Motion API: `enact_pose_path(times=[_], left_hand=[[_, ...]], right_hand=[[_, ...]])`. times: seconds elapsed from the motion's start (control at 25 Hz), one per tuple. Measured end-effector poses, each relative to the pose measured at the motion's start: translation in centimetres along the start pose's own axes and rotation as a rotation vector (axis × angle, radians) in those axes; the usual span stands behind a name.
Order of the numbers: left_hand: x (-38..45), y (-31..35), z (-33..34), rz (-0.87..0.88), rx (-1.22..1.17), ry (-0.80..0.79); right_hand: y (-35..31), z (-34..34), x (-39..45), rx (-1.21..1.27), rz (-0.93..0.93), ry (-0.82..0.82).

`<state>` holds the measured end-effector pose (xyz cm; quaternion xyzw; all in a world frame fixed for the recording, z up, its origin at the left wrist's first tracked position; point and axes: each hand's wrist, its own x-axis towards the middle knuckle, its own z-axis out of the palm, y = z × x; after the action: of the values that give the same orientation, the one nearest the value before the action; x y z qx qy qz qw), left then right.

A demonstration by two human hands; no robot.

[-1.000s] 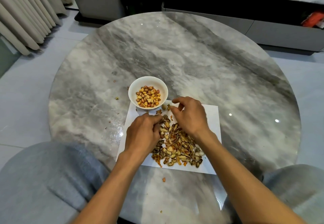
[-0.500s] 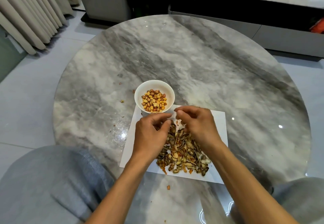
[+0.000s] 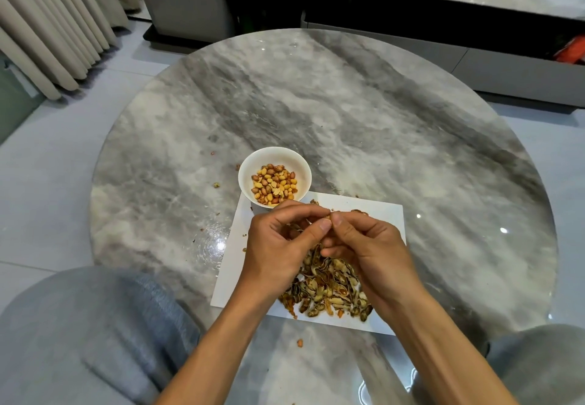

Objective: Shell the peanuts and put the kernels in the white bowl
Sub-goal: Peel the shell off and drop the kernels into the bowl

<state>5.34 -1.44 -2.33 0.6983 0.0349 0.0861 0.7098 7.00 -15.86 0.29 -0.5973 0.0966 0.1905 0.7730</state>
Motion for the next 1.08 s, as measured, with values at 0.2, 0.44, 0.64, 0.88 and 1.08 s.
enact_pose_path(times=[0.2,0.44,0.64,0.88,1.08], left_hand=[[0.2,0.4,0.3,0.008,-0.036,-0.014],[-0.5,0.8,1.3,-0.21,-0.201,0.04],[-1.1,1.1,3.3,-0.283,-0.255,0.089],[-0.9,1.4,3.7,-0.236,-0.257,0.127],[-1.2,2.3,2.6,-0.096,-0.178,-0.003]], right_hand=[[-0.5,0.0,-0.1,0.194,0.111,-0.075],[0.2,0.5,-0.1,0.042,-0.029,-0.033],[1.0,0.9,-0.4,-0.217,-0.223,0.125],[1.1,1.2,-0.6,0.024,-0.13,0.161],[-0.8,0.2,-0.9,0.13,-0.11,0.096]])
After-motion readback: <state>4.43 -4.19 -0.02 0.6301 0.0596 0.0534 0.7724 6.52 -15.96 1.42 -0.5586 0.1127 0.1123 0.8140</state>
